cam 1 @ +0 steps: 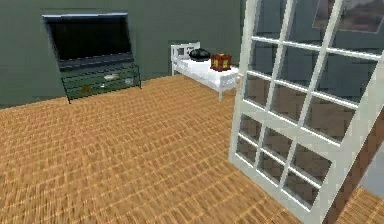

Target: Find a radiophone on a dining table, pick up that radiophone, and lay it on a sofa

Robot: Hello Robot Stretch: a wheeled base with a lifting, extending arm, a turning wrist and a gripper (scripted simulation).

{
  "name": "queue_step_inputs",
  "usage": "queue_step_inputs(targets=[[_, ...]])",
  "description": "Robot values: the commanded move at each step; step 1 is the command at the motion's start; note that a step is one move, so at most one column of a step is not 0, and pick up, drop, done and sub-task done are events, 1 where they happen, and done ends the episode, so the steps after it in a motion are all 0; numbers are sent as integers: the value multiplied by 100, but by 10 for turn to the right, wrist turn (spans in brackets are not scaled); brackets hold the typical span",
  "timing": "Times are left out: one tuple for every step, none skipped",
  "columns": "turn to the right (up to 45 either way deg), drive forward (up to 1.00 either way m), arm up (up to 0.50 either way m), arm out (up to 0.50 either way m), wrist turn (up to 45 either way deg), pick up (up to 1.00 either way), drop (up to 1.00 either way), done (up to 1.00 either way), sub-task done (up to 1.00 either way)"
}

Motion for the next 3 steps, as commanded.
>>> queue_step_inputs(targets=[[-90, 0, 0, 0, 0, 0, 0, 0, 0], [-30, 0, 0, 0, 0, 0, 0, 0, 0], [0, 100, 0, 0, 0, 0, 0, 0, 0]])
